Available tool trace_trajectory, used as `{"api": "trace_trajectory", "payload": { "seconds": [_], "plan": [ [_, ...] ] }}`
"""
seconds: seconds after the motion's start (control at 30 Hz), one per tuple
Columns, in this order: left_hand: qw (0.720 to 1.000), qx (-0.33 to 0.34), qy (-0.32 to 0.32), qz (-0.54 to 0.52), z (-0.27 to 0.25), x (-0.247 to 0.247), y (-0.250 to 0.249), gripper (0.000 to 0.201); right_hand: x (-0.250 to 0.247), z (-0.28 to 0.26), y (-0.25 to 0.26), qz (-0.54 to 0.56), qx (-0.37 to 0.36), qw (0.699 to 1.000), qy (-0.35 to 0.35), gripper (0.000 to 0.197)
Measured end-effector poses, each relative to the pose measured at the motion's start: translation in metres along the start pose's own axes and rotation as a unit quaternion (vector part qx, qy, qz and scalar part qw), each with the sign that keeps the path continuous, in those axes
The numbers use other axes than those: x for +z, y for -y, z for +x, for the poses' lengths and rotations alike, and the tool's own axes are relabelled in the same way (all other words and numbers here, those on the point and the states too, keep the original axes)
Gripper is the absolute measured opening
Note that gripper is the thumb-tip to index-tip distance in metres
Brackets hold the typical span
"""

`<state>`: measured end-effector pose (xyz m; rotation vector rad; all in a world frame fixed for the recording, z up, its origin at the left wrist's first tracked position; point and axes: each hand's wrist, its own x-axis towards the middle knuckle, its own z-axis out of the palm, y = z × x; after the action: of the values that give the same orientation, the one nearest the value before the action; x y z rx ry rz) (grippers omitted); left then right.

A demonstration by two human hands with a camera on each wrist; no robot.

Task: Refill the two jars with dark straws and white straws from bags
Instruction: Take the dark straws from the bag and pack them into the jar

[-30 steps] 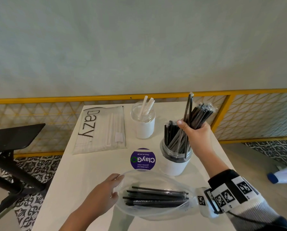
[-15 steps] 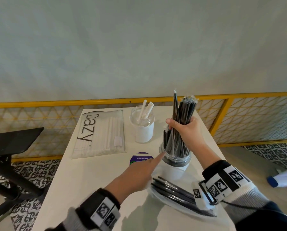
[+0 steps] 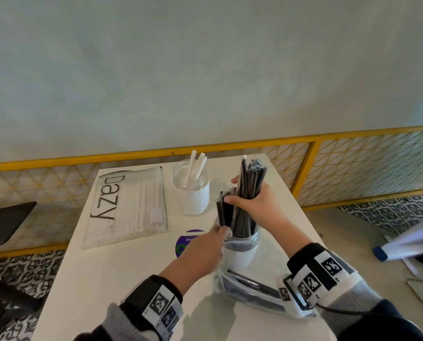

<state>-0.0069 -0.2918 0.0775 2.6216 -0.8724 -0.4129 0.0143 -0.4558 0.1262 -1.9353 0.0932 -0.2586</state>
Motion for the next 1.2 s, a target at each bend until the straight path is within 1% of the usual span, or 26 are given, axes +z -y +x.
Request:
{"api": "trace_trajectory", "payload": {
  "seconds": [0.1, 0.17, 0.23, 0.3, 0.33, 0.37, 0.4, 0.43, 0.47, 0.5, 0.53, 0.6, 0.63, 0.7, 0.77, 0.83, 0.9, 0.93, 0.97, 1.0, 1.03, 1.07, 1.1, 1.13, 1.17, 1.2],
  "plan": [
    [1.000, -0.016, 0.012, 0.010, -0.003, 0.002, -0.003, 0.045, 0.004, -0.008, -0.013, -0.157, -0.010, 0.988, 0.004, 0.069],
    [1.000, -0.019, 0.012, 0.001, -0.006, 0.004, -0.005, 0.048, 0.004, -0.011, -0.017, -0.209, -0.010, 0.978, 0.020, 0.090],
    [1.000, -0.020, 0.012, -0.017, -0.007, 0.005, -0.005, 0.047, 0.002, -0.015, -0.016, -0.201, -0.011, 0.979, 0.034, 0.111],
    [0.999, -0.021, 0.015, -0.028, -0.008, 0.006, -0.007, 0.044, -0.001, -0.016, -0.008, -0.143, -0.076, 0.987, 0.017, 0.121],
    [0.999, -0.020, 0.015, -0.033, -0.009, 0.006, -0.007, 0.044, -0.002, -0.016, 0.000, -0.118, -0.126, 0.985, 0.005, 0.119],
    [0.999, -0.019, 0.014, -0.036, -0.009, 0.006, -0.007, 0.044, -0.002, -0.015, 0.007, -0.115, -0.184, 0.976, -0.002, 0.113],
    [0.999, -0.017, 0.011, -0.039, -0.010, 0.006, -0.007, 0.045, 0.000, -0.014, 0.012, -0.135, -0.245, 0.960, -0.001, 0.101],
    [0.999, -0.015, 0.009, -0.041, -0.011, 0.006, -0.007, 0.046, 0.004, -0.011, 0.013, -0.169, -0.295, 0.941, 0.007, 0.084],
    [0.999, -0.012, 0.008, -0.041, -0.011, 0.005, -0.008, 0.047, 0.010, -0.010, 0.010, -0.210, -0.325, 0.922, 0.020, 0.064],
    [0.999, -0.011, 0.010, -0.038, -0.013, 0.005, -0.008, 0.049, 0.016, -0.010, 0.006, -0.250, -0.334, 0.908, 0.029, 0.049],
    [0.999, -0.011, 0.009, -0.036, -0.015, 0.005, -0.007, 0.052, 0.023, -0.012, -0.001, -0.283, -0.335, 0.898, 0.032, 0.043],
    [0.998, -0.018, -0.002, -0.056, -0.021, 0.006, -0.005, 0.055, 0.031, -0.019, -0.018, -0.320, -0.334, 0.886, 0.019, 0.048],
    [0.996, -0.022, -0.012, -0.081, -0.027, 0.007, -0.004, 0.051, 0.031, -0.022, -0.024, -0.331, -0.340, 0.880, 0.008, 0.048],
    [0.994, -0.017, -0.029, -0.104, -0.039, 0.009, 0.003, 0.035, 0.026, -0.025, -0.029, -0.364, -0.354, 0.862, -0.007, 0.037],
    [0.996, 0.008, -0.033, -0.086, -0.052, 0.014, 0.011, 0.024, 0.024, -0.027, -0.030, -0.403, -0.359, 0.842, 0.004, 0.037],
    [0.998, 0.037, -0.027, -0.053, -0.062, 0.020, 0.022, 0.019, 0.020, -0.033, -0.030, -0.410, -0.346, 0.843, 0.027, 0.045],
    [0.999, 0.034, -0.004, -0.028, -0.069, 0.027, 0.029, 0.029, 0.014, -0.045, -0.022, -0.354, -0.365, 0.861, 0.005, 0.049],
    [1.000, 0.025, 0.012, -0.014, -0.072, 0.029, 0.031, 0.036, 0.012, -0.055, -0.017, -0.297, -0.400, 0.867, -0.026, 0.045],
    [0.999, 0.018, 0.029, 0.003, -0.075, 0.030, 0.031, 0.042, 0.013, -0.068, -0.015, -0.232, -0.436, 0.868, -0.048, 0.035],
    [0.999, 0.015, 0.041, 0.017, -0.077, 0.032, 0.030, 0.045, 0.016, -0.081, -0.016, -0.181, -0.460, 0.868, -0.048, 0.023],
    [0.998, 0.013, 0.047, 0.024, -0.079, 0.034, 0.028, 0.048, 0.022, -0.095, -0.022, -0.152, -0.468, 0.870, -0.017, 0.011],
    [0.998, 0.007, 0.053, 0.028, -0.081, 0.036, 0.027, 0.051, 0.029, -0.107, -0.034, -0.159, -0.457, 0.875, 0.032, 0.003],
    [0.998, -0.003, 0.060, 0.030, -0.082, 0.037, 0.026, 0.054, 0.035, -0.117, -0.046, -0.193, -0.426, 0.880, 0.083, 0.008],
    [0.997, -0.012, 0.066, 0.030, -0.083, 0.038, 0.025, 0.057, 0.042, -0.123, -0.061, -0.240, -0.377, 0.883, 0.145, 0.015],
    [0.997, -0.018, 0.070, 0.028, -0.084, 0.040, 0.024, 0.060, 0.048, -0.126, -0.072, -0.291, -0.307, 0.880, 0.215, 0.022],
    [0.997, -0.021, 0.074, 0.028, -0.085, 0.040, 0.024, 0.062, 0.052, -0.127, -0.081, -0.342, -0.238, 0.867, 0.274, 0.034]
  ]
}}
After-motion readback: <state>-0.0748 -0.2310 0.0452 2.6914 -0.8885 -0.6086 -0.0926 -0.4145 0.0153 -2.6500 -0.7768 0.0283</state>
